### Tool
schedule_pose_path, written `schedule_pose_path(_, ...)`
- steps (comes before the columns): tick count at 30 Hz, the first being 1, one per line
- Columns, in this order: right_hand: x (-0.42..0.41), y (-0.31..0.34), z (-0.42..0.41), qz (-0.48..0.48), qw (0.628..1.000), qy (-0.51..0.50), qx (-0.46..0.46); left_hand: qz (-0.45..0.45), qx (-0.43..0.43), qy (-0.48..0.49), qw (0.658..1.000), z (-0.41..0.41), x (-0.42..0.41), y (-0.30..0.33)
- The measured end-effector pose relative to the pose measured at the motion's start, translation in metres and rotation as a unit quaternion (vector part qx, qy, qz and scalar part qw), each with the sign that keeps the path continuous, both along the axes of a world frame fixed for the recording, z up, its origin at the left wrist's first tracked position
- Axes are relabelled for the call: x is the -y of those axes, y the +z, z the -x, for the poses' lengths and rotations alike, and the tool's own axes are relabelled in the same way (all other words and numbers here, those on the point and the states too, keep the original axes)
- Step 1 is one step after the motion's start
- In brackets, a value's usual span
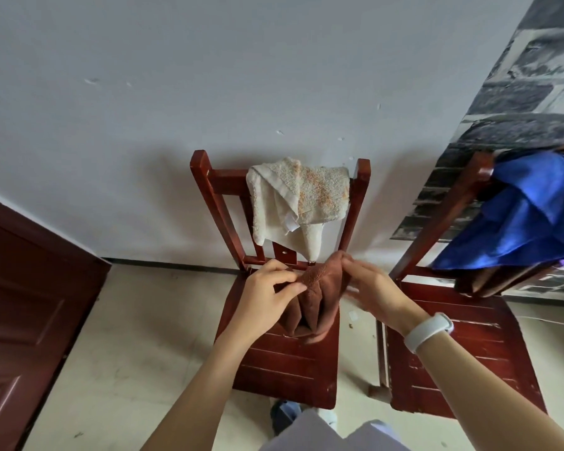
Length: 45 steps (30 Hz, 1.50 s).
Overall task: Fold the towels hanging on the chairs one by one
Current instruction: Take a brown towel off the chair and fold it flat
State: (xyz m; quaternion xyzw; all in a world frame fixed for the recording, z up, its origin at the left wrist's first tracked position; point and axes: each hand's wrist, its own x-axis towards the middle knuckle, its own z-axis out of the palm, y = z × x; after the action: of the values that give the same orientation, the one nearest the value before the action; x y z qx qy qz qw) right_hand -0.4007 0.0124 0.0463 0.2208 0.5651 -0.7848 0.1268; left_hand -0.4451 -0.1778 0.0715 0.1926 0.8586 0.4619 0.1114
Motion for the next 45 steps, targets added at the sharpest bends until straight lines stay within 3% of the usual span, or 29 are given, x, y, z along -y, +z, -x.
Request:
schedule_pose_path(5, -0.008, 0.001, 0.018, -0.012, 0.991, -0.137, 0.004, -0.024, 0.034, 0.125, 0.991, 0.013, 0.027, -0.004)
schedule_pose_path(9, -0.036, -0.021, -0.006, -0.087, 0.972, -0.216, 0.042, -0.054, 0.109, 0.289, 0.950, 0.016, 0.075, -0.012)
schedule_pose_path(12, -0.049, -0.040, -0.034, -0.127, 0.963, -0.233, 0.050, -0.041, 0.126, 0.328, 0.936, 0.011, 0.106, -0.024)
schedule_pose_path(15, -0.044, -0.054, -0.051, -0.239, 0.953, -0.175, 0.062, -0.013, 0.156, 0.303, 0.940, 0.003, 0.115, -0.040)
schedule_pose_path(18, -0.035, -0.059, -0.050, -0.380, 0.912, -0.128, 0.086, 0.012, 0.171, 0.265, 0.949, 0.010, 0.115, -0.047)
schedule_pose_path(24, -0.029, -0.054, -0.024, -0.460, 0.881, -0.027, 0.107, 0.185, 0.186, 0.115, 0.958, 0.059, 0.128, -0.066)
schedule_pose_path(29, -0.015, -0.046, -0.025, -0.422, 0.893, 0.010, 0.156, 0.231, 0.275, 0.034, 0.933, 0.074, 0.145, -0.079)
schedule_pose_path(33, 0.011, -0.063, -0.041, -0.323, 0.920, -0.067, 0.212, 0.234, 0.413, 0.103, 0.874, 0.077, 0.151, -0.093)
schedule_pose_path(39, 0.039, -0.069, -0.062, -0.393, 0.892, -0.078, 0.209, 0.173, 0.358, 0.012, 0.917, 0.071, 0.178, -0.099)
schedule_pose_path(45, 0.047, -0.068, -0.069, -0.475, 0.854, -0.003, 0.212, 0.146, 0.271, 0.013, 0.951, 0.083, 0.189, -0.103)
